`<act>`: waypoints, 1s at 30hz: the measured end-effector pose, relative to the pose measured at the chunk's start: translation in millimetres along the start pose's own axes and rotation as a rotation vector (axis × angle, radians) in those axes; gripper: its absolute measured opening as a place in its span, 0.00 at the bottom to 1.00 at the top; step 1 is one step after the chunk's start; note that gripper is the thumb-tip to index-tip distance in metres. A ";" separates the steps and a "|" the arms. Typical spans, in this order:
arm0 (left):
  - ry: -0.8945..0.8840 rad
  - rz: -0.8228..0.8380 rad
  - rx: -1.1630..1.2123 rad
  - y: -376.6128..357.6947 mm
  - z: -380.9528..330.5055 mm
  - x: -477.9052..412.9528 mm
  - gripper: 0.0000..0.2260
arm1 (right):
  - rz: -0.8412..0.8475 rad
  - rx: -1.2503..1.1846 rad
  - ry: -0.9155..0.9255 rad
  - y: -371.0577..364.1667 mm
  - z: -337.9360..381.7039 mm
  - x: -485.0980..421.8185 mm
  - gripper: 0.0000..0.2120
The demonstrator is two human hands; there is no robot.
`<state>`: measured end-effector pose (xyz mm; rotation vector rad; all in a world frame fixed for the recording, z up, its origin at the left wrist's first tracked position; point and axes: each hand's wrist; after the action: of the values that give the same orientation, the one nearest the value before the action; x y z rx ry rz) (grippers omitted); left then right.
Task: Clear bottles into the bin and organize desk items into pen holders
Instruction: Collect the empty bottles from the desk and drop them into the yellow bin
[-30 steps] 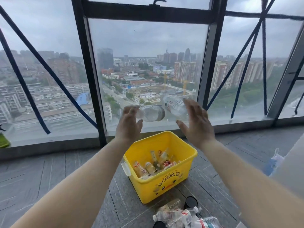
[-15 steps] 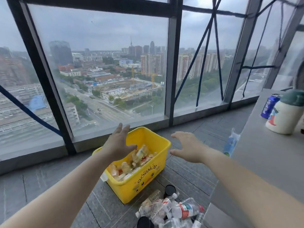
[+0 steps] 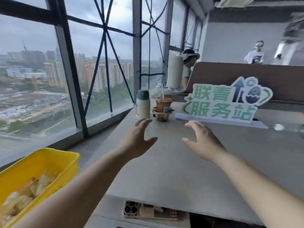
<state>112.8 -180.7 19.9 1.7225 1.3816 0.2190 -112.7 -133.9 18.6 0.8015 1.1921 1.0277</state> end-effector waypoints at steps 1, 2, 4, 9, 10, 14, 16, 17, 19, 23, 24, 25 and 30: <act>-0.024 0.024 0.026 -20.5 -20.2 -8.5 0.29 | -0.021 0.015 -0.057 10.6 -30.0 12.0 0.25; -0.051 0.052 0.059 -40.4 -39.5 -15.8 0.29 | -0.039 0.026 -0.112 19.8 -59.5 23.9 0.26; -0.098 0.109 0.099 -76.9 -76.4 -26.3 0.30 | -0.064 0.041 -0.213 36.8 -114.4 49.7 0.27; -0.196 0.187 0.152 -146.6 -157.3 -35.2 0.30 | -0.095 0.096 -0.412 77.4 -217.7 110.5 0.27; -0.216 0.195 0.155 -157.1 -172.3 -35.8 0.30 | -0.096 0.103 -0.448 85.3 -233.7 119.9 0.27; -0.272 0.218 0.160 -196.7 -229.0 -37.4 0.30 | -0.109 0.126 -0.546 118.0 -291.9 151.6 0.27; -0.291 0.239 0.158 -216.2 -256.3 -39.0 0.30 | -0.114 0.136 -0.573 133.6 -320.3 165.8 0.27; -0.300 0.248 0.158 -225.7 -270.1 -40.5 0.30 | -0.118 0.144 -0.586 141.2 -334.7 172.8 0.27; -0.320 0.261 0.165 -244.1 -297.4 -44.6 0.30 | -0.131 0.151 -0.613 155.2 -363.7 185.5 0.28; -0.337 0.285 0.177 -283.2 -350.0 -50.9 0.29 | -0.158 0.168 -0.665 183.0 -420.1 208.2 0.27; -0.339 0.291 0.178 -293.3 -361.9 -51.7 0.29 | -0.161 0.165 -0.683 189.8 -433.2 213.3 0.27; -0.341 0.295 0.181 -303.1 -373.2 -52.3 0.29 | -0.166 0.164 -0.697 196.5 -446.4 218.1 0.27; -0.369 0.315 0.187 -343.7 -422.5 -54.2 0.28 | -0.164 0.172 -0.736 218.8 -504.5 243.3 0.28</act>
<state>-407.8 -13.3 42.1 2.0139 0.8829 -0.0587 -638.0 158.5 28.2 1.0746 0.6936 0.4236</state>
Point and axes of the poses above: each hand's wrist, its own x-axis away from the middle knuckle, its own y-axis out of the back of the hand, z = x × y, and after that the axes turned 11 degrees about x, right-handed
